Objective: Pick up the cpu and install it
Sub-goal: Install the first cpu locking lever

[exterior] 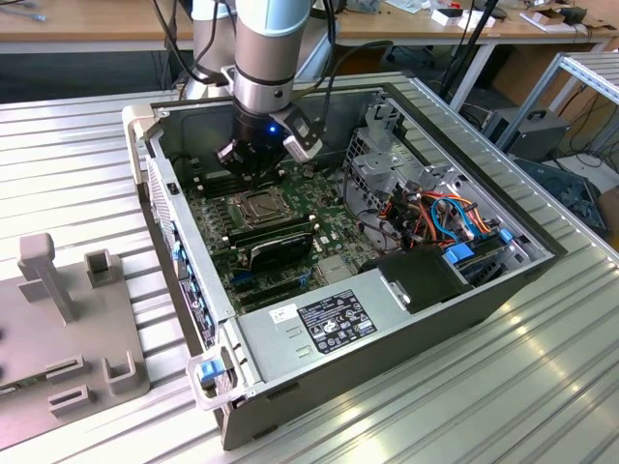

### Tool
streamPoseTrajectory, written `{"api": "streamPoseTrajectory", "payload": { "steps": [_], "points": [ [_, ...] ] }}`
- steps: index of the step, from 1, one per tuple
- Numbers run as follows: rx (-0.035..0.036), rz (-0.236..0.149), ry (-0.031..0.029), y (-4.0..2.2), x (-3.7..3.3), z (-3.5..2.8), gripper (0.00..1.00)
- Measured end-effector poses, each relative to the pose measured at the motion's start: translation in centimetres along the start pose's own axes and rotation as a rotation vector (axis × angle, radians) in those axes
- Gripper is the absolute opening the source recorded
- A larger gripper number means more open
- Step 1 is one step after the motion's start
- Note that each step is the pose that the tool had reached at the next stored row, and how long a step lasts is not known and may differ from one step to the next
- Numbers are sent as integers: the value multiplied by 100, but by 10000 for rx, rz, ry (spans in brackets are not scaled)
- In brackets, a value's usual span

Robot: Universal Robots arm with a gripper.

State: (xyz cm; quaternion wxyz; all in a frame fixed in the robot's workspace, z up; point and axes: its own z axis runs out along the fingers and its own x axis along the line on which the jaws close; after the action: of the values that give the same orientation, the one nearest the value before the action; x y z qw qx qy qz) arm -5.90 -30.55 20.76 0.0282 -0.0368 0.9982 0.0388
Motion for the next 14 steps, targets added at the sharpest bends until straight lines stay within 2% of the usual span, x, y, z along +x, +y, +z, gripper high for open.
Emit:
{"api": "streamPoseTrajectory", "payload": {
  "steps": [5,14],
  "points": [
    [-1,-2,-1,-4,-39,15,11],
    [-4,-1,-4,-17,-41,24,11]
  ]
}}
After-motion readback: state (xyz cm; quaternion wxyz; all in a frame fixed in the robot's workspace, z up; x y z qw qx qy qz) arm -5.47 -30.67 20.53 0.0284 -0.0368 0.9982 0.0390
